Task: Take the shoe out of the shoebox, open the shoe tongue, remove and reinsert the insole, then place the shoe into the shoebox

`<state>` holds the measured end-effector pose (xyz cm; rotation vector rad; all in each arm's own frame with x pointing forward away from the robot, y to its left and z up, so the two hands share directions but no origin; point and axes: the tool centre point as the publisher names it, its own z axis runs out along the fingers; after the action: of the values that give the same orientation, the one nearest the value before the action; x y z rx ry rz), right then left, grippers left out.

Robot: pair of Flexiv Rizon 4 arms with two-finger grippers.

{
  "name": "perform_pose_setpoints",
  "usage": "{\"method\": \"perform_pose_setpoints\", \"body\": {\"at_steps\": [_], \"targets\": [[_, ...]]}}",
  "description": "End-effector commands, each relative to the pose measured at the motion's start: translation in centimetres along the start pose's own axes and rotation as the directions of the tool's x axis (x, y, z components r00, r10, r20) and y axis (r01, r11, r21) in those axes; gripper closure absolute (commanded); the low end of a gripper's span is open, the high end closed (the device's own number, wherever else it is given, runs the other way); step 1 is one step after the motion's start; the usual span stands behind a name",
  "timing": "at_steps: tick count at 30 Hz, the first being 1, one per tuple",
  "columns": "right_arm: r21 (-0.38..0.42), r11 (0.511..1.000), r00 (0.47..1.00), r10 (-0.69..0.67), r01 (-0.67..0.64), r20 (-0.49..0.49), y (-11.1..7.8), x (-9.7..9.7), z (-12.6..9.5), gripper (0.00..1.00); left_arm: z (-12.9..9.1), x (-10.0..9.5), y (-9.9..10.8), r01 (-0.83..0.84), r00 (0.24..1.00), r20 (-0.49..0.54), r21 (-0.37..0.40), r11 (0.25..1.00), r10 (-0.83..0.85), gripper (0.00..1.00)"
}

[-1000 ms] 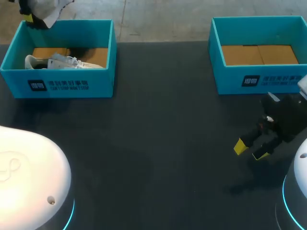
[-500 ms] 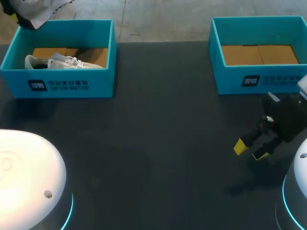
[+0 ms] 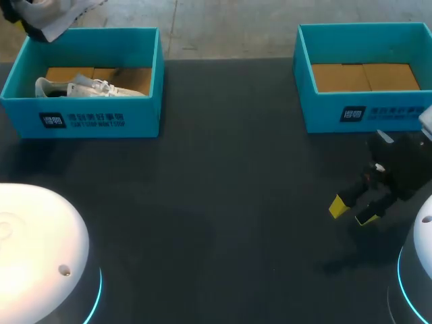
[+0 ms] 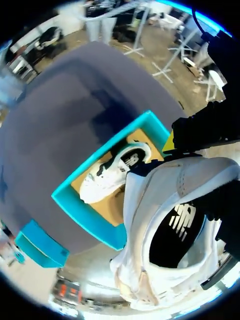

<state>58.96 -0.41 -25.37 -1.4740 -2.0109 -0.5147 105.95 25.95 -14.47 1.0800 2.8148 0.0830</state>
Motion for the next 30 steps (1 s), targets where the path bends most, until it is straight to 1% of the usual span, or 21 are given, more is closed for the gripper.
{"method": "perform_pose_setpoints", "body": {"at_steps": [1, 2, 3, 5, 6, 7, 8, 10, 11, 12, 14, 16, 17, 30], "targets": [[-0.001, 1.000, 1.000, 0.002, -0.002, 0.003, -0.1, 0.1, 0.1, 0.00, 0.4, -0.4, 2.1, -0.128, 0.992, 0.007, -0.009, 0.992, 0.128, 1.00], [-0.001, 1.000, 1.000, 0.002, -0.002, 0.003, -0.1, 0.1, 0.1, 0.00, 0.5, -0.3, 2.2, -0.166, 0.986, 0.023, -0.031, 0.986, 0.167, 1.00], [-0.001, 1.000, 1.000, 0.002, -0.002, 0.003, -0.1, 0.1, 0.1, 0.00, 0.5, -0.3, 2.3, -0.200, 0.979, 0.025, -0.014, 0.980, 0.200, 1.00], [-0.001, 1.000, 1.000, 0.002, -0.002, 0.003, -0.1, 0.1, 0.1, 0.00, 0.7, -0.2, 2.8, -0.279, 0.960, 0.034, -0.008, 0.960, 0.280, 1.00], [-0.001, 1.000, 1.000, 0.002, -0.002, 0.003, -0.1, 0.1, 0.1, 0.00, 0.8, -0.1, 2.8, -0.294, 0.955, 0.034, -0.005, 0.956, 0.294, 1.00], [-0.001, 1.000, 1.000, 0.002, -0.002, 0.003, -0.1, 0.1, 0.1, 0.00, 1.2, -0.1, 3.1, -0.311, 0.950, 0.013, -0.020, 0.950, 0.311, 1.00], [-0.001, 1.000, 1.000, 0.002, -0.002, 0.003, -0.1, 0.1, 0.1, 0.00, 1.3, 0.0, 3.2, -0.352, 0.936, 0.021, -0.020, 0.936, 0.352, 1.00], [-0.001, 1.000, 1.000, 0.002, -0.002, 0.003, -0.1, 0.1, 0.1, 0.00, 1.5, 0.0, 3.5, -0.350, 0.937, 0.001, -0.025, 0.937, 0.350, 1.00], [-0.001, 1.000, 1.000, 0.002, -0.002, 0.003, -0.1, 0.1, 0.1, 0.00, 1.6, 0.1, 3.7, -0.377, 0.926, 0.012, -0.030, 0.926, 0.377, 1.00], [-0.001, 1.000, 1.000, 0.002, -0.002, 0.003, -0.1, 0.1, 0.1, 0.00, 1.6, 0.2, 3.9, -0.386, 0.922, 0.020, -0.011, 0.922, 0.387, 1.00], [-0.001, 1.000, 1.000, 0.002, -0.002, 0.003, -0.1, 0.1, 0.1, 0.00, 1.7, 0.4, 4.3, -0.428, 0.903, 0.033, -0.018, 0.904, 0.428, 1.00], [-0.001, 1.000, 1.000, 0.002, -0.002, 0.003, -0.1, 0.1, 0.1, 0.00, 2.0, 0.4, 5.0, -0.451, 0.891, 0.035, -0.056, 0.891, 0.453, 1.00], [-0.001, 1.000, 1.000, 0.002, -0.002, 0.003, -0.1, 0.1, 0.1, 0.00, 2.0, 0.4, 5.4, -0.459, 0.885, 0.050, -0.070, 0.886, 0.462, 1.00], [-0.001, 1.000, 1.000, 0.002, -0.002, 0.003, -0.1, 0.1, 0.1, 0.00, 2.0, 0.4, 5.4, -0.459, 0.885, 0.050, -0.070, 0.886, 0.462, 1.00]]}}
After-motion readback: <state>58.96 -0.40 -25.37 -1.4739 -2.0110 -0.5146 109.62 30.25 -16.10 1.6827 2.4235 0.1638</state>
